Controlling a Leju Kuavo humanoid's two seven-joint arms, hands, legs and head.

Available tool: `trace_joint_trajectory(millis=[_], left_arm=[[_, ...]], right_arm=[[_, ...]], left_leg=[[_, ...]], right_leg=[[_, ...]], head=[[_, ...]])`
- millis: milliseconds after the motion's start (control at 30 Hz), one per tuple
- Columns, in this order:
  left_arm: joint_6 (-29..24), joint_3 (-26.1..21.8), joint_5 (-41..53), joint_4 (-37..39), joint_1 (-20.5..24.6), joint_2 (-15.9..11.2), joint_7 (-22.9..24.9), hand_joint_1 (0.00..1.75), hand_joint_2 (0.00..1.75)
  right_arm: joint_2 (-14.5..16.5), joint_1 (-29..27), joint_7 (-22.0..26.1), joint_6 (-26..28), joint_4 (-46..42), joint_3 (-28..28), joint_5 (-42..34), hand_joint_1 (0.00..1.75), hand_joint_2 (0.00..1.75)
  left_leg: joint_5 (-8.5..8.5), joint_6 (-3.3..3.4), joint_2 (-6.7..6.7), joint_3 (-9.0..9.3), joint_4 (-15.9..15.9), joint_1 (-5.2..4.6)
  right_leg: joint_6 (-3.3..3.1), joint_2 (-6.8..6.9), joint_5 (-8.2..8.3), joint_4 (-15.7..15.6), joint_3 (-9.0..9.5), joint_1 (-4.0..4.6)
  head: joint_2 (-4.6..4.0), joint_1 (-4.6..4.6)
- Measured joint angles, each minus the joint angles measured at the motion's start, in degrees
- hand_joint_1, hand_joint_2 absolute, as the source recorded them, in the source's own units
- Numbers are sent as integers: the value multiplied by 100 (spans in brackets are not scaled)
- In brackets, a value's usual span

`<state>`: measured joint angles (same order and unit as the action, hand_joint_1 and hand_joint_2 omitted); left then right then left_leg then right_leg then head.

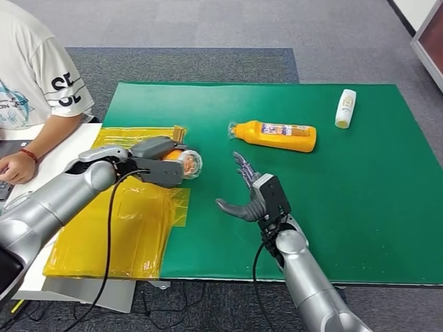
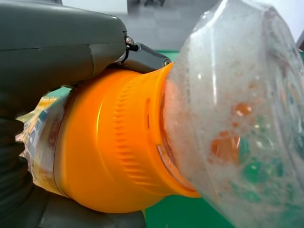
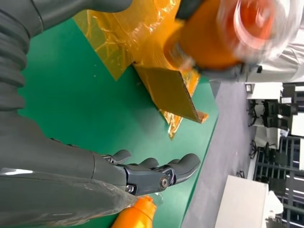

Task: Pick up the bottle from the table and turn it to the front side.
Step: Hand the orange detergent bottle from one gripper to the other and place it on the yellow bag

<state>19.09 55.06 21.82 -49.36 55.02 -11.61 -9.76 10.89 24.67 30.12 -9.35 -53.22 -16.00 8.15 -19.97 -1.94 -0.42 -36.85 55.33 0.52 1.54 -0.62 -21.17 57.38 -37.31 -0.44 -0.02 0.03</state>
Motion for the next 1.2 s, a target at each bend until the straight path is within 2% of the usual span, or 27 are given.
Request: trace_joint_trajectory(millis=[200, 300, 400, 533, 633, 833, 1200], left_arm=[[-277, 294, 938, 248, 99, 559, 543, 175, 175], [2, 448, 1207, 380, 178, 769, 578, 175, 175], [600, 579, 1032, 573, 305, 879, 200, 175, 175], [1732, 651, 117, 886, 546, 754, -774, 175, 175], [2162, 731, -364, 1024, 669, 613, -1148, 175, 175], [2206, 895, -480, 1202, 801, 498, -1177, 175, 175], [2205, 1020, -517, 1334, 873, 462, -1177, 175, 175]], right_arm=[[26, -69, -50, 88, 0, 168, 124, 0, 175], [31, -88, -55, 98, 0, 275, 205, 0, 175], [56, -83, -44, 45, 1, 323, 281, 0, 175], [172, 4, 35, -107, 101, 292, 298, 0, 175], [291, 182, 70, -92, 294, 222, 247, 0, 175], [389, 327, 102, -77, 501, 149, 200, 0, 175], [426, 346, 109, -77, 603, 139, 195, 0, 175]], left_leg=[[-1, 2, -1, -11, 2, -1], [0, 2, -1, -19, 2, -1], [1, 2, 0, -22, 1, -1], [7, -2, 1, -24, 1, 1], [13, -4, 1, -25, 0, 2], [15, -3, 1, -27, 1, 2], [16, -2, 1, -29, 1, 2]], right_leg=[[4, -1, 3, -6, -9, -3], [6, -1, 5, -5, -16, -3], [5, -3, 7, -4, -18, -2], [2, -3, 8, 3, -23, 1], [1, -1, 9, 5, -25, 3], [-2, -1, 15, 5, -26, 3], [-1, -2, 16, 5, -29, 3]], head=[[0, -1], [0, -1], [0, 0], [0, -2], [0, -1], [0, -2], [0, -2]])
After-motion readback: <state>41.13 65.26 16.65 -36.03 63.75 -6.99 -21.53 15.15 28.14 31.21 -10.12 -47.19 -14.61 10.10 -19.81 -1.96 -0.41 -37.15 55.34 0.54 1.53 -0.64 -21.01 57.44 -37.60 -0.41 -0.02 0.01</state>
